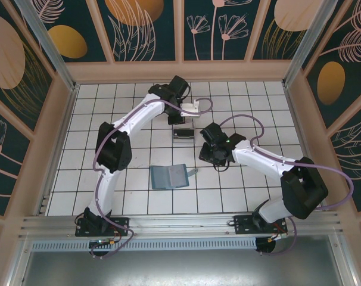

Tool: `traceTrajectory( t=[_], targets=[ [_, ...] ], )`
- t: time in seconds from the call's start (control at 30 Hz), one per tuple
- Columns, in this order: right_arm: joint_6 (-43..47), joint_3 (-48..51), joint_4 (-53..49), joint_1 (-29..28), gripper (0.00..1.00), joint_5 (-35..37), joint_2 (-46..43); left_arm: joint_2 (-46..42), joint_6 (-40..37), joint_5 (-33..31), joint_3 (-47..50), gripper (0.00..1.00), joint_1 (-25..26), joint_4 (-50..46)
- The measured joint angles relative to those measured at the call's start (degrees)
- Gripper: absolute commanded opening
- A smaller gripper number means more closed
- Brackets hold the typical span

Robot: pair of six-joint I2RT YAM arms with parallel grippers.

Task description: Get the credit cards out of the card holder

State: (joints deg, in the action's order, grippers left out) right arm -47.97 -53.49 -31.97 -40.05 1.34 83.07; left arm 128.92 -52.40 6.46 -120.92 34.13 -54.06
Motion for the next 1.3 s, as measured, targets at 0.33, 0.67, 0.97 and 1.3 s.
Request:
traceTrajectory(
  t=[0.33, 0.67, 0.97, 1.3],
  targets=[
    [0.0, 0.0, 0.0, 0.0, 0.36, -0.3, 0.0, 4.2, -0.9, 0.9, -1.0, 0.02, 0.7, -2.5],
    [-0.2, 0.9, 0.0, 0.0, 0.36, -0.3, 0.0, 5.5, 0.4, -4.6, -1.5, 0.24, 1.3, -0.8],
    [-0.2, 1.0, 0.0, 0.0, 0.36, -0.5, 0.0, 5.5, 1.3, -7.3, -1.5, 0.27, 1.2, 3.3],
    [-0.4, 1.5, 0.0, 0.0, 0.35, -0.8, 0.0, 5.5, 2.9, -10.1, -1.5, 0.28, 1.2, 7.1]
  ],
)
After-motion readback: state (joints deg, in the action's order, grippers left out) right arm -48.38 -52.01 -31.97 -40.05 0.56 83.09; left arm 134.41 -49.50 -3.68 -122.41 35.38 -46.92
